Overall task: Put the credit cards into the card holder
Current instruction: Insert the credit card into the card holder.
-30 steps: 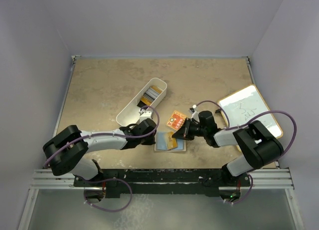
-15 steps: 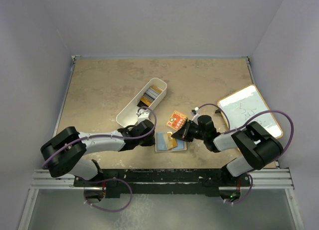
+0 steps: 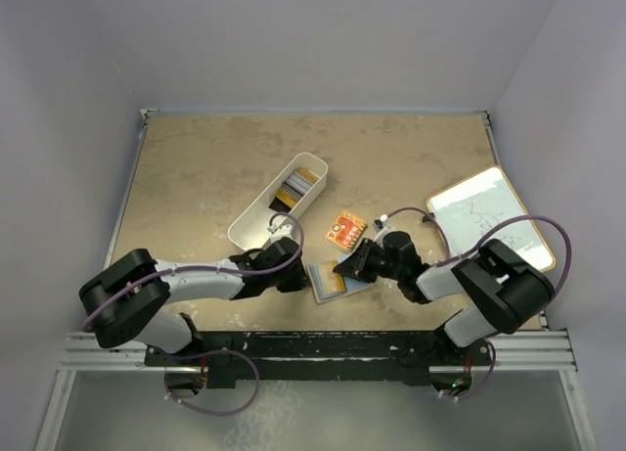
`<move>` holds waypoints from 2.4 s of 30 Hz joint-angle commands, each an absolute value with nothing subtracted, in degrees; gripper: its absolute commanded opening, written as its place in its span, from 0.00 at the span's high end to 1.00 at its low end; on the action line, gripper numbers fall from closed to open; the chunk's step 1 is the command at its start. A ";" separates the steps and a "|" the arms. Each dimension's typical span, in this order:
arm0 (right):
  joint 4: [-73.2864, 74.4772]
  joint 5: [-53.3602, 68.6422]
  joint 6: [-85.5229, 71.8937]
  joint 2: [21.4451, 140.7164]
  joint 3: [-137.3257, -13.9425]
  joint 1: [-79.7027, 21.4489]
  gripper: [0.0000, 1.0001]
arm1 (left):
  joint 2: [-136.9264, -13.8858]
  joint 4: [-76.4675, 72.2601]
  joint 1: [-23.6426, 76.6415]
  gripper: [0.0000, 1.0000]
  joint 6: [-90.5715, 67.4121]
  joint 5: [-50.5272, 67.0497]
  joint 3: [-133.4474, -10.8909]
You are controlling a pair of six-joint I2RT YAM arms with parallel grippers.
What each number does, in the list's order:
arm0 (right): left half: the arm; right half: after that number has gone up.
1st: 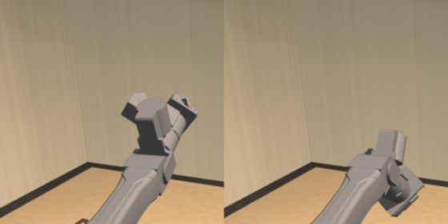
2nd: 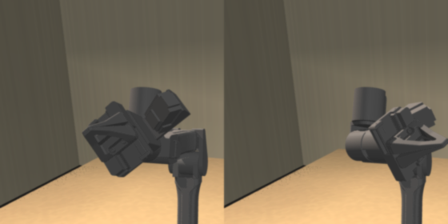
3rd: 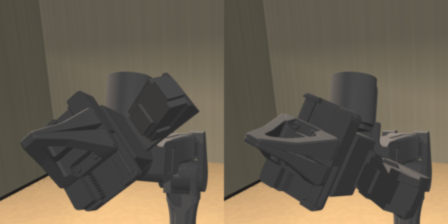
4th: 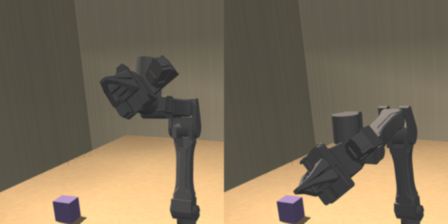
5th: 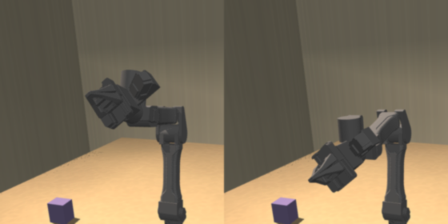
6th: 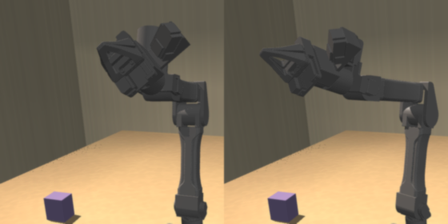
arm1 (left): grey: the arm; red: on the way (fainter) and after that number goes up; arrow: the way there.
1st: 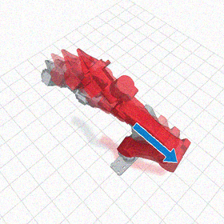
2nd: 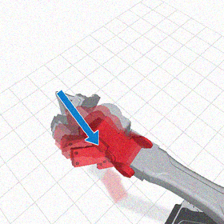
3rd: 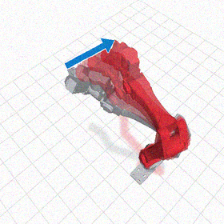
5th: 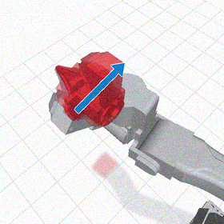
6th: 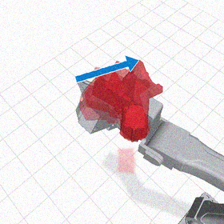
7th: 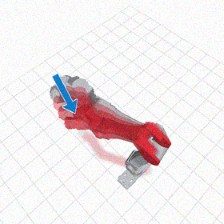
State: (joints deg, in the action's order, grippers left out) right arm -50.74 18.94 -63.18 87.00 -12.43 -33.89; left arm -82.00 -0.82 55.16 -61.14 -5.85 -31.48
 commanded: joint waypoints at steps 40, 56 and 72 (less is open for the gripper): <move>-2.99 11.10 -39.64 73.06 -30.26 -42.63 0.72 | -74.03 3.81 55.55 1.00 -61.86 -8.23 -30.94; -0.70 2.99 -38.05 79.46 -33.92 -44.76 0.97 | -75.69 4.22 55.55 1.00 -60.39 -7.47 -32.52; 0.88 2.73 -38.50 79.44 -37.02 -48.12 0.96 | -76.74 4.00 55.55 1.00 -59.54 -7.16 -33.37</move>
State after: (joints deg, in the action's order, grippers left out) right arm -1.52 5.02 -39.11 80.99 -34.72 -47.90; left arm -76.71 5.43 55.53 -60.42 -7.49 -31.29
